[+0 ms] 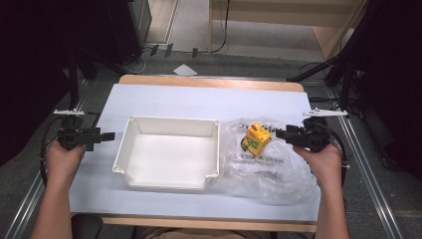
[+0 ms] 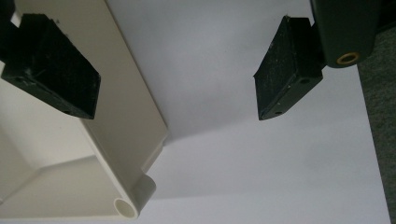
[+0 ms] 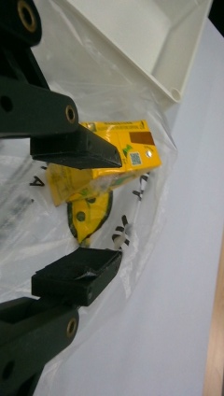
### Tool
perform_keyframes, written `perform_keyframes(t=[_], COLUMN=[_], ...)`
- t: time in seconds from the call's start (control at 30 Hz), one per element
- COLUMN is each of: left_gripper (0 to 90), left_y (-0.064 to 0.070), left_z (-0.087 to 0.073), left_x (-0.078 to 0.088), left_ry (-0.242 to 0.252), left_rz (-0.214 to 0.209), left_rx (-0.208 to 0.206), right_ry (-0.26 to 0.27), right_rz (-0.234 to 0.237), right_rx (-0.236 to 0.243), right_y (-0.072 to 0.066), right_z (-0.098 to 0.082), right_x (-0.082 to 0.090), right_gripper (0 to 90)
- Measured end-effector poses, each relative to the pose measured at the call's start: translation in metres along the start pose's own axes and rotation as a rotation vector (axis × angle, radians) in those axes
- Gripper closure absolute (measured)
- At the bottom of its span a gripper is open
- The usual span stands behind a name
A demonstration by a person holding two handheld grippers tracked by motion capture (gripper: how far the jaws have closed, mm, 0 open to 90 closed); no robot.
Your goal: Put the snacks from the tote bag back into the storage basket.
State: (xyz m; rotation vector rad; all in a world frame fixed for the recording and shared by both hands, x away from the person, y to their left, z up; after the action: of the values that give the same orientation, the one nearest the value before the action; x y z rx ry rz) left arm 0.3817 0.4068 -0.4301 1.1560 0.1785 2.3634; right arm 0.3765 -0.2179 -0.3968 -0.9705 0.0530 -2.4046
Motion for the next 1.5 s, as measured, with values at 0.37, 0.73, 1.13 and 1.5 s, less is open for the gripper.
perform_keyframes(t=[0.37,0.73,1.13,1.5], left_gripper=[15.1,15.2,15.2,15.2], left_y=[0.001,0.001,0.002,0.003], left_z=[0.0,0.0,0.0,0.0], left_x=[0.001,0.002,0.003,0.003], left_ry=[-0.002,-0.016,-0.014,-0.01], left_rz=[-0.001,0.006,0.019,0.023], left_rx=[0.0,-0.002,-0.002,-0.005], right_ry=[-0.072,-0.13,-0.175,-0.191], right_rz=[0.027,0.019,0.031,0.037], right_rx=[-0.007,0.064,0.145,0.163], right_y=[0.001,-0.016,-0.032,-0.036], right_z=[0.006,0.014,0.017,0.019], right_x=[0.009,0.013,0.008,0.002], right_gripper=[41.5,34.3,29.3,27.8])
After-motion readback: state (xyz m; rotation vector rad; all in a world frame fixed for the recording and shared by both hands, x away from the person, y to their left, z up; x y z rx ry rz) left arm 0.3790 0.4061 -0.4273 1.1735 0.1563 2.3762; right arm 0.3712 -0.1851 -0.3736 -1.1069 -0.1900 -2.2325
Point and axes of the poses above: each handheld gripper's, and its own axes: x roughly backward along the jaws, z roughly out of its top, y roughly to its right, the point moved 4 cm from there along -x, roughly forward along the jaws, and after that the axes turned 1 degree about x, right-handed, at the moved point
